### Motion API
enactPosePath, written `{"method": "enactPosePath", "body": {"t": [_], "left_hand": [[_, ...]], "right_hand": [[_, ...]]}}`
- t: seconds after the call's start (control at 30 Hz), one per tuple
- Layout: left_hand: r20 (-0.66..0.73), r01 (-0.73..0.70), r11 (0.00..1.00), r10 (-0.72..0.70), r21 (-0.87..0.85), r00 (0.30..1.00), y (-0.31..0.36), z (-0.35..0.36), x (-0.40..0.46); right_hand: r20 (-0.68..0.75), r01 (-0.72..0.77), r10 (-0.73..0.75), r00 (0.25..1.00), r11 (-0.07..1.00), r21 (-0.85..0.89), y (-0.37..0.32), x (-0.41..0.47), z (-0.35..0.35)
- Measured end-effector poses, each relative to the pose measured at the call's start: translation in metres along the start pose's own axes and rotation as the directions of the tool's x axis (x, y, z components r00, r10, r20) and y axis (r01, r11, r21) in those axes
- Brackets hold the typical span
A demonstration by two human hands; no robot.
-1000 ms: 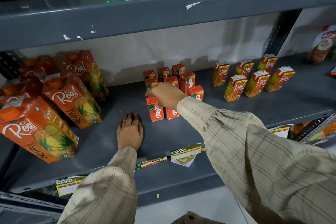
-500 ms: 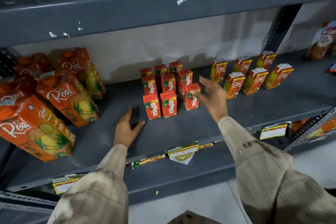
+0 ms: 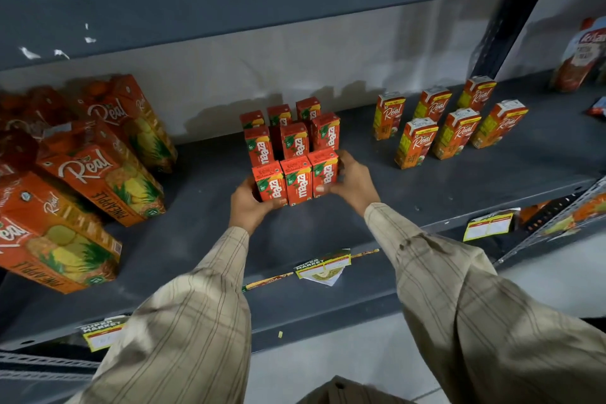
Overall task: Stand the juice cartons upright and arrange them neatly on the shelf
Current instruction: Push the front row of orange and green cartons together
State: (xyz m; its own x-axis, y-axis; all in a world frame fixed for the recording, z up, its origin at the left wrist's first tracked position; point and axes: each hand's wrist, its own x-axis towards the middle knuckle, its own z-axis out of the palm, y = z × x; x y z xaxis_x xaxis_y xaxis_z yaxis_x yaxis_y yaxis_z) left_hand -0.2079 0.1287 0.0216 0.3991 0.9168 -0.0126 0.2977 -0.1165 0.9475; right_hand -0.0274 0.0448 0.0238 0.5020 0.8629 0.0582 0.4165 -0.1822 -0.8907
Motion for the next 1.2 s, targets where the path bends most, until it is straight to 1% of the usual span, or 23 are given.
{"method": "enactPosePath", "body": {"t": [0.13,0.23,0.33,0.57,0.67,0.8,1.0,1.2], "left_hand": [[0.020,0.018,0.999,-0.017,-0.028,1.000,0.000,0.003,0.003],[0.041,0.064,0.995,-0.061,-0.074,0.997,0.000,0.005,0.009],[0.065,0.090,0.991,-0.084,-0.095,0.994,-0.001,0.006,0.011],[0.136,0.126,0.991,-0.120,-0.035,0.983,-0.001,0.001,0.011],[0.163,0.132,0.991,-0.128,-0.018,0.978,-0.002,0.001,0.002],[0.150,0.154,0.987,-0.146,-0.038,0.978,-0.007,0.005,-0.015],[0.175,0.144,0.987,-0.129,-0.073,0.976,-0.009,0.009,-0.037],[0.196,0.116,0.989,-0.095,-0.096,0.976,-0.007,0.011,-0.055]], "right_hand": [[0.039,-0.009,0.008,0.999,0.999,0.039,0.000,0.004,0.004],[0.166,-0.074,0.065,0.984,0.996,0.051,0.000,0.014,0.004],[0.246,-0.119,0.105,0.964,0.992,0.044,0.002,0.024,0.006],[0.334,-0.164,0.120,0.935,0.981,0.107,0.003,0.019,0.001],[0.349,-0.183,0.131,0.928,0.976,0.119,0.005,0.008,-0.001],[0.365,-0.207,0.142,0.920,0.967,0.145,0.009,-0.008,-0.007],[0.356,-0.241,0.179,0.917,0.961,0.136,0.015,-0.029,-0.012],[0.373,-0.233,0.167,0.913,0.963,0.138,0.020,-0.045,-0.016]]}}
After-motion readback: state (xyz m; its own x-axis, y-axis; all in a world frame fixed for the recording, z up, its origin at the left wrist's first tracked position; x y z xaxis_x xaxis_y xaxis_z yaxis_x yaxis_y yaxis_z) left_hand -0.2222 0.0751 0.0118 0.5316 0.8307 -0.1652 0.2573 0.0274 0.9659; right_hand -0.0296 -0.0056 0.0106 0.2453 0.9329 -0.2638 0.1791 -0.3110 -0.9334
